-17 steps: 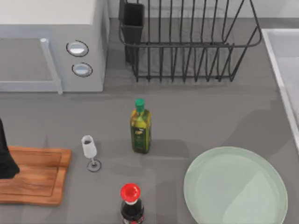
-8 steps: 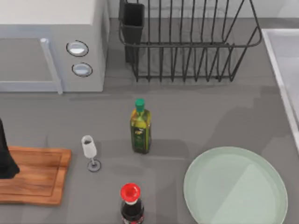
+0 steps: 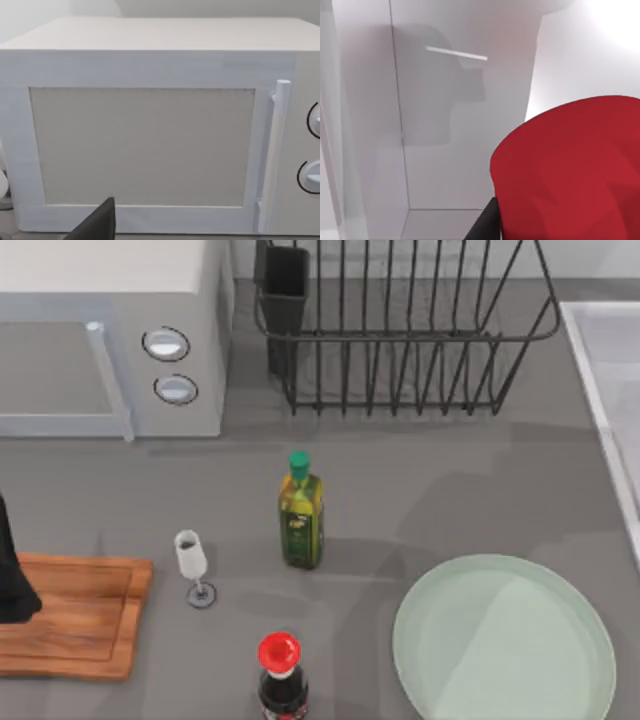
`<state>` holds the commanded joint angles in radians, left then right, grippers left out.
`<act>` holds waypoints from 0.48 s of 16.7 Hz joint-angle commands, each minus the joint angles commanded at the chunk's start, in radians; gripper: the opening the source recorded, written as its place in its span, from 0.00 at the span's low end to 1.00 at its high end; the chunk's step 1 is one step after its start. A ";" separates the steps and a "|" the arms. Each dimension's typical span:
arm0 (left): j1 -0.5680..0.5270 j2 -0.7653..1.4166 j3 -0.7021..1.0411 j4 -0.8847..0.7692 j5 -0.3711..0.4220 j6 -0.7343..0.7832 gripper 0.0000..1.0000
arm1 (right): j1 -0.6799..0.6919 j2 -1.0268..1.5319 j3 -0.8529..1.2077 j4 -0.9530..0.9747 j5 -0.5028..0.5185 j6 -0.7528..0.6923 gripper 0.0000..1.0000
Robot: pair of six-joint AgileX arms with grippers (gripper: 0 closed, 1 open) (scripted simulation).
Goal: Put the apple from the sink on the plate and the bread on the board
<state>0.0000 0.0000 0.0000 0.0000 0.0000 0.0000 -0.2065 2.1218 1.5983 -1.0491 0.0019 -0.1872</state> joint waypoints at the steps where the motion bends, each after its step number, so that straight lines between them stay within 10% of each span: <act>1: 0.000 0.000 0.000 0.000 0.000 0.000 1.00 | 0.002 -0.002 0.000 0.000 0.000 0.002 0.00; 8: 0.000 0.000 0.000 0.000 0.000 0.000 1.00 | 0.269 -0.156 -0.100 -0.051 -0.001 0.267 0.00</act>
<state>0.0000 0.0000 0.0000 0.0000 0.0000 0.0000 0.0627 1.9660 1.4987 -1.1000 0.0010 0.0797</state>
